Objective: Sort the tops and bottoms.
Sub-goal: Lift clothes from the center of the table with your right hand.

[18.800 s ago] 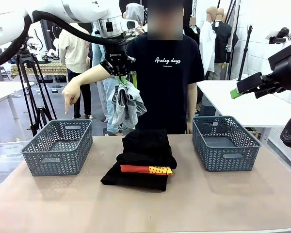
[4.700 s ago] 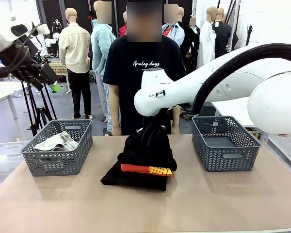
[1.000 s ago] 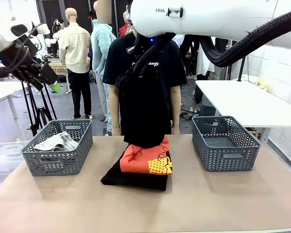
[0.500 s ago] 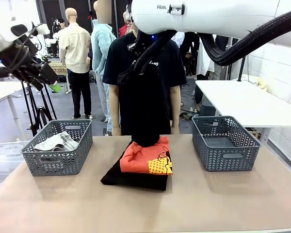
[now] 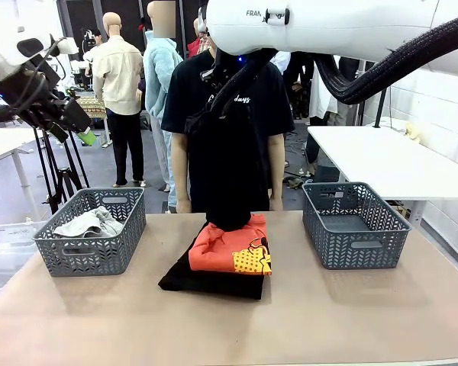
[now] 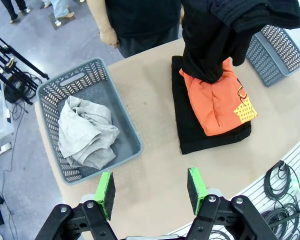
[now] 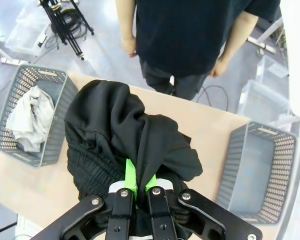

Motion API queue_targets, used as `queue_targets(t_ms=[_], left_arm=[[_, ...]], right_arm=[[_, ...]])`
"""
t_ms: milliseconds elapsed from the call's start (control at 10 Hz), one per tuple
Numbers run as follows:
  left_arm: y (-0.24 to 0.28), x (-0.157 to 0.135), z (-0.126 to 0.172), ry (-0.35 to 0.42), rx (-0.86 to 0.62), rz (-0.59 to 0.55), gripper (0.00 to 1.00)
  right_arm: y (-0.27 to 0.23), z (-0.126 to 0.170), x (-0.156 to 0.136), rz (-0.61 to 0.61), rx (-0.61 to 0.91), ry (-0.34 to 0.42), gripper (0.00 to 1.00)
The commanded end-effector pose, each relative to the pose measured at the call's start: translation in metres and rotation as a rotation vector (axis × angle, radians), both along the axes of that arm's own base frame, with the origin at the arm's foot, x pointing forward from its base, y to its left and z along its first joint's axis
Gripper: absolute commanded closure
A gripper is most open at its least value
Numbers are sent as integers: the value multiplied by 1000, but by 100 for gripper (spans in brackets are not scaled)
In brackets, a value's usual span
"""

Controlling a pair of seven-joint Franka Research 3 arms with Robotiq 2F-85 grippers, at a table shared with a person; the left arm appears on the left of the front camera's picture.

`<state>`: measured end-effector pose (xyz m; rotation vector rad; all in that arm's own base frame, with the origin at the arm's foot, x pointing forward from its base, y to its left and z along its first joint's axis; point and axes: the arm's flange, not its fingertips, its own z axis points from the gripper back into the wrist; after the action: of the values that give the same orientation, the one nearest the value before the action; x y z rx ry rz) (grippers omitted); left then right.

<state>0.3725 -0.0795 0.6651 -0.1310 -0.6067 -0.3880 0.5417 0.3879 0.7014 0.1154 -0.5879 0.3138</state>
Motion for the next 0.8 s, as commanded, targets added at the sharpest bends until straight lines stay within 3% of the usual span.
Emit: queue_targets(t_ms=[0, 700], left_arm=[[0, -1, 0, -3, -3, 9, 24], [0, -1, 0, -3, -3, 9, 24]], right_arm=[[0, 3, -1, 1, 6, -2, 100], [0, 3, -1, 1, 6, -2, 100]])
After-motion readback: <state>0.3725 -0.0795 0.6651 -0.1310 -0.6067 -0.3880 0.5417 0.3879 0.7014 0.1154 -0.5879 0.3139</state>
